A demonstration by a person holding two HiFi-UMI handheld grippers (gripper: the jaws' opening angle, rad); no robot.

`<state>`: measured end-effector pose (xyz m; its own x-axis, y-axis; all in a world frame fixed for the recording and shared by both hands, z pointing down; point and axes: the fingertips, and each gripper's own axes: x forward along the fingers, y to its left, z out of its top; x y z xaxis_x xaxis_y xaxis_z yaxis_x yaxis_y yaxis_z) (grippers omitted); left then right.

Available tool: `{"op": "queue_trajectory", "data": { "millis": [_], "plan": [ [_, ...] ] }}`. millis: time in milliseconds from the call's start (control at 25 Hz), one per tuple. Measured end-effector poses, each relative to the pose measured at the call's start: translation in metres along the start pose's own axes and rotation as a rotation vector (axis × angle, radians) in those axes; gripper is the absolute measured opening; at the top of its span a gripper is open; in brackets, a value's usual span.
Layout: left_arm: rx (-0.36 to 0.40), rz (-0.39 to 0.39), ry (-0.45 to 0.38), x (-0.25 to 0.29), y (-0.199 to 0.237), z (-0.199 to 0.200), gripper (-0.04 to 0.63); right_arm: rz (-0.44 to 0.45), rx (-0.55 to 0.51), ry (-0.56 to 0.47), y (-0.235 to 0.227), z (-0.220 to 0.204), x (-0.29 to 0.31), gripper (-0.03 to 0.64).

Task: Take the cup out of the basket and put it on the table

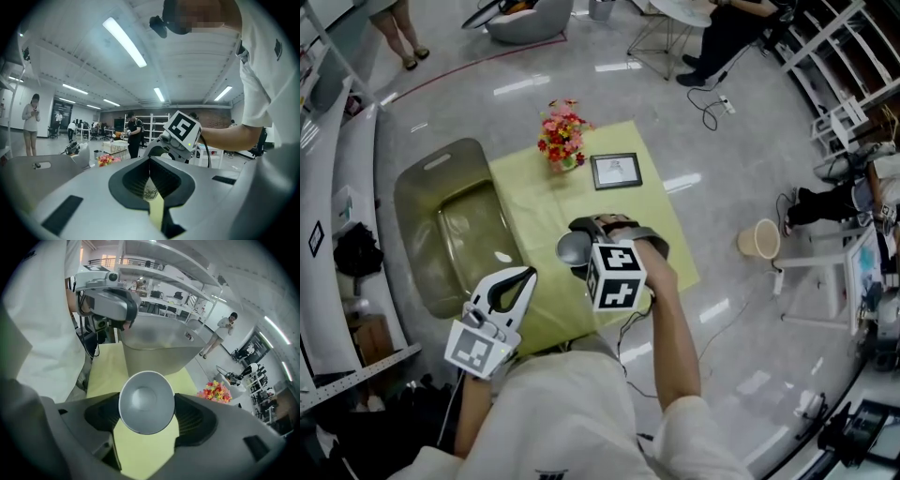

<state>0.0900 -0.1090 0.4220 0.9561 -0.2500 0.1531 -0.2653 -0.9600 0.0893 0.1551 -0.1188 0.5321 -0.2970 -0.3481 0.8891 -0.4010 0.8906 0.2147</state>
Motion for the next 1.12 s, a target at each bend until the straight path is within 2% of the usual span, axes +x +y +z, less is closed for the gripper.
{"op": "queue_trajectory", "data": {
  "millis": [200, 1000, 1120],
  "plan": [
    [0.000, -0.030, 0.022, 0.013, -0.011, -0.009, 0.011, -0.023, 0.046, 0.054, 0.012, -0.029, 0.019, 0.348],
    [0.075, -0.175, 0.094, 0.055, -0.057, -0.033, 0.011, -0.056, 0.234, 0.100, 0.052, -0.107, 0.079, 0.348],
    [0.167, -0.227, 0.089, 0.062, -0.065, -0.034, 0.011, -0.062, 0.256, 0.113, 0.058, -0.119, 0.089, 0.348]
  ]
}}
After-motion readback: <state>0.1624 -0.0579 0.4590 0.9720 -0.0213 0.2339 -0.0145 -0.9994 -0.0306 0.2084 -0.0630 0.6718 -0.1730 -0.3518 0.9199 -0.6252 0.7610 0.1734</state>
